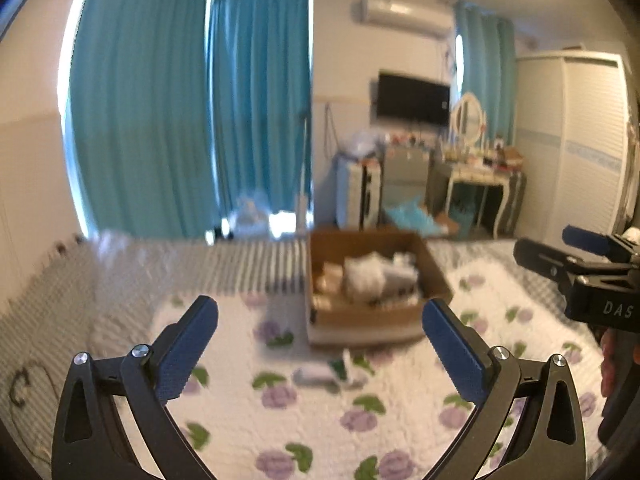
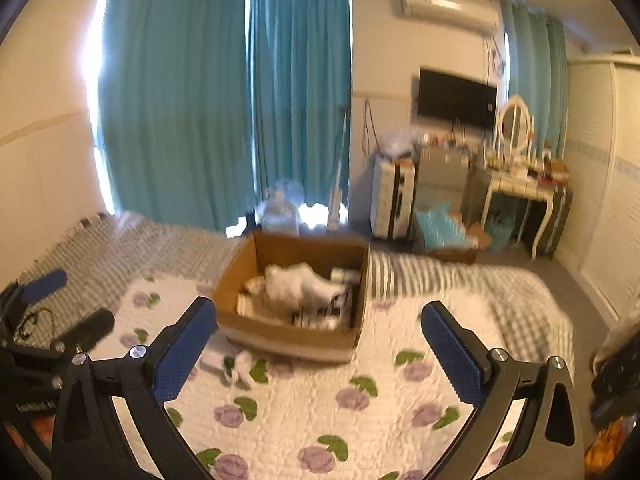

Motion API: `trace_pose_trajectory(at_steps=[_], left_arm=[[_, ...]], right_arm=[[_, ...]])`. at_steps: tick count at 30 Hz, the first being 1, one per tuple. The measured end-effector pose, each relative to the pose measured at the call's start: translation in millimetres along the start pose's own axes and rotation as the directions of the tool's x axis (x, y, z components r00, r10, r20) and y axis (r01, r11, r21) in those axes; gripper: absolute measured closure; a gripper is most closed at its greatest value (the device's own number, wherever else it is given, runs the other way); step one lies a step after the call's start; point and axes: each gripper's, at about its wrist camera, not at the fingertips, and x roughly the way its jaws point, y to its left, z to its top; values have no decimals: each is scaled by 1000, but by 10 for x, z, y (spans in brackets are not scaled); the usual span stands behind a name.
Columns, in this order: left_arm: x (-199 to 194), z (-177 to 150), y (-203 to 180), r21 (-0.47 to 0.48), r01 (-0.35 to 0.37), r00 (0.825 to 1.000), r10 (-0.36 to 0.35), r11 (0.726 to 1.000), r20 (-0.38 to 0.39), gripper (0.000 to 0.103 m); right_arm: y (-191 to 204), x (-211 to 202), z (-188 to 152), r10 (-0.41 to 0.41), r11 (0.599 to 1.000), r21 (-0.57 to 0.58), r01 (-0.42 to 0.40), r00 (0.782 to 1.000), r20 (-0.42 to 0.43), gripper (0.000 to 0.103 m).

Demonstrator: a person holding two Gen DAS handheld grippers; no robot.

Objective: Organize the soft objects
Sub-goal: 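Withdraw both open tools from the box back over the bed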

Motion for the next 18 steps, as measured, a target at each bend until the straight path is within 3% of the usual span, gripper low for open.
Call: trace_pose_trajectory(at_steps=[8,15,18], left_arm=[[911,-408,-58,-32,-30,989,25,999,-146,0],[1526,-858,-134,-4,-46,963,43,999,-265,0],[1698,-976,-102,-32,-28,952,17,999,-306,1]], right_arm=[[-34,1029,-404,-23,1000,7,24,988,-151,0],[-161,1622,-845,-19,999,41,30,970,-242,0],[-226,1803,-995,2,997,75,20,960,-280,0]])
